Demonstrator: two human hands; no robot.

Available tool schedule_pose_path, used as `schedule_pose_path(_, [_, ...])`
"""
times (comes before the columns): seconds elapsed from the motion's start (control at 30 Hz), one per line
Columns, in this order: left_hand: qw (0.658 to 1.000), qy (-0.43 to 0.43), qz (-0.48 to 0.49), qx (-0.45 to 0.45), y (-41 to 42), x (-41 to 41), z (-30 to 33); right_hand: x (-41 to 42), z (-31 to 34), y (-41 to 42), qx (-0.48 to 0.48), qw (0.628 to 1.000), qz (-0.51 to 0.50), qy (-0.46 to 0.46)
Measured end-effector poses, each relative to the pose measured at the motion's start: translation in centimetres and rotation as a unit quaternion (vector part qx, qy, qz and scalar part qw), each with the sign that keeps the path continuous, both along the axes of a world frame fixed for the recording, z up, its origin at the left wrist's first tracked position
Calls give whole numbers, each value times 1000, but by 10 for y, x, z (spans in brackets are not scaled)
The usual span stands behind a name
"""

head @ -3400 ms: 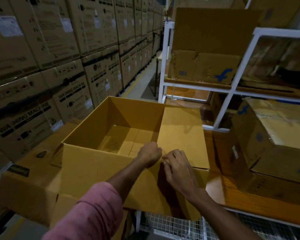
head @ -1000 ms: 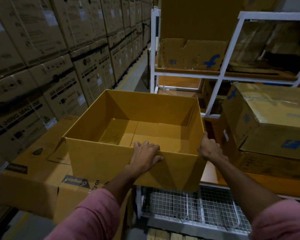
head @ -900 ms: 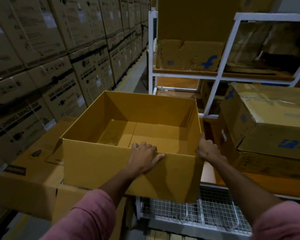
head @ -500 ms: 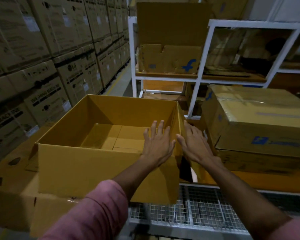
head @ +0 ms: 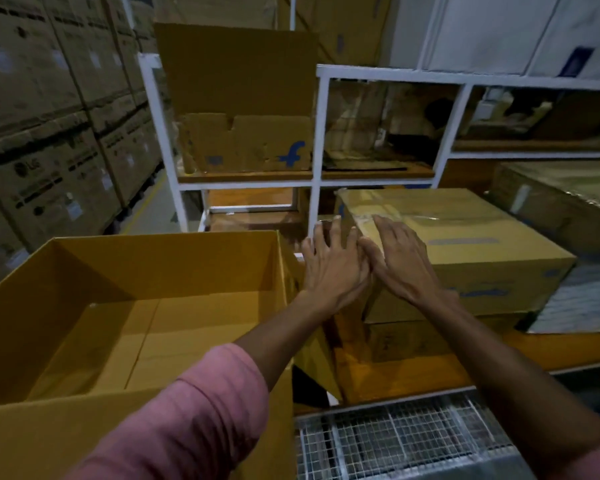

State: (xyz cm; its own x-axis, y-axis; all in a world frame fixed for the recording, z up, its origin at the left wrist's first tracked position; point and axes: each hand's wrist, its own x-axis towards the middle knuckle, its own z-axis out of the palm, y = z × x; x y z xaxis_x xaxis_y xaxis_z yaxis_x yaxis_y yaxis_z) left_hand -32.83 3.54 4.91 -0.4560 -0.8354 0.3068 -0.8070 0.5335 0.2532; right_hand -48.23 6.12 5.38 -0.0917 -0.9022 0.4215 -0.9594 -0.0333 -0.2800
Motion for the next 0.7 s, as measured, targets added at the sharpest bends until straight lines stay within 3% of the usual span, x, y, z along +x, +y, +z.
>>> schedule_pose_path(0.43, [991,-62,11,121,-78,-111,-12,-178,-19,-58,191,975,-117,-3])
schedule_pose_path(0.7, [983,-72,107,133,-150,-198,-24,-290,-24,-125,247,964,-92,45])
